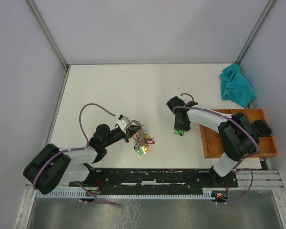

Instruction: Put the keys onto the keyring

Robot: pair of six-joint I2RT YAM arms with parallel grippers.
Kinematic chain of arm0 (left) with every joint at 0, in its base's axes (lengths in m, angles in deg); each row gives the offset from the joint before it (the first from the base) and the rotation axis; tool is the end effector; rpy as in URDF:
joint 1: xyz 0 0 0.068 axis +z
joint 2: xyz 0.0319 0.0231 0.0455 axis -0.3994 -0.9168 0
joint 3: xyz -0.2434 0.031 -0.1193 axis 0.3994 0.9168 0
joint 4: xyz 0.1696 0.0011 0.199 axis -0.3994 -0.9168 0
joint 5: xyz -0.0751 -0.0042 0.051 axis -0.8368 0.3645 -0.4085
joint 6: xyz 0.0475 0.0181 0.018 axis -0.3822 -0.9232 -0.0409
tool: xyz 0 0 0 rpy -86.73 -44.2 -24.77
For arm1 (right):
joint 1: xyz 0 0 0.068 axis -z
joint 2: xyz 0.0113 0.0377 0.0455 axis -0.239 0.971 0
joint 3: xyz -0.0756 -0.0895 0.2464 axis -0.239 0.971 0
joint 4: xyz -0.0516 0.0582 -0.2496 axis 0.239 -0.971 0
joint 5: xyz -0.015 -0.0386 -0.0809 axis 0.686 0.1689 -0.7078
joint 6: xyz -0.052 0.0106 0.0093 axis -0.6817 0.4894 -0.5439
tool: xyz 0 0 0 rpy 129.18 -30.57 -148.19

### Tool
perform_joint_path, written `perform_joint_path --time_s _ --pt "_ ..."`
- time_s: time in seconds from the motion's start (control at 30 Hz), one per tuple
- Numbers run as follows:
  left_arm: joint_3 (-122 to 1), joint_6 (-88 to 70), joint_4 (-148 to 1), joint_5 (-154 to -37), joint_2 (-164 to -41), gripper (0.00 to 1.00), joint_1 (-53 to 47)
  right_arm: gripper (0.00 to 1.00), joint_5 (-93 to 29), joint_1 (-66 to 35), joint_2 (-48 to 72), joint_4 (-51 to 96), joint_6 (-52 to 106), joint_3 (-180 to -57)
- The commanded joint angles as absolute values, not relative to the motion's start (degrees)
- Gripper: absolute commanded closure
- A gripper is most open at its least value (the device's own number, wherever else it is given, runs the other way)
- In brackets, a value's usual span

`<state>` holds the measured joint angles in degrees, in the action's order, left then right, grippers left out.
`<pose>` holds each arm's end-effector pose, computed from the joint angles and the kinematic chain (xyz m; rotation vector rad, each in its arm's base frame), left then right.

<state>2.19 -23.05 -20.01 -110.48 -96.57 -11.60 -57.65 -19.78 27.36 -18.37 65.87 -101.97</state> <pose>0.1620 -0.1310 0.1689 0.8425 1.4780 -0.7550 0.2567 0.1575 0.1690 0.3359 2.7676 -0.1659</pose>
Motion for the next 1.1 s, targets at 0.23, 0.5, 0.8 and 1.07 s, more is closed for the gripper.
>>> perform_joint_path --time_s 0.23,0.5,0.8,1.07 --pt "0.5 -24.3 -17.8 -111.8 -96.8 0.97 -12.1 0.5 -53.3 -19.7 19.2 -15.4 61.6 -95.2" --pt "0.3 -24.3 -18.1 -112.0 -96.9 0.97 -12.1 0.52 -45.9 -19.8 21.7 -6.7 60.7 -92.3" --pt "0.0 -24.2 -18.1 -112.6 -97.2 0.97 -12.1 0.52 -44.1 -19.8 31.1 2.6 61.8 -99.8" --pt "-0.1 -24.1 -18.1 -113.3 -97.4 0.97 -12.2 0.48 -39.7 -19.1 33.3 -1.2 49.2 -110.5"
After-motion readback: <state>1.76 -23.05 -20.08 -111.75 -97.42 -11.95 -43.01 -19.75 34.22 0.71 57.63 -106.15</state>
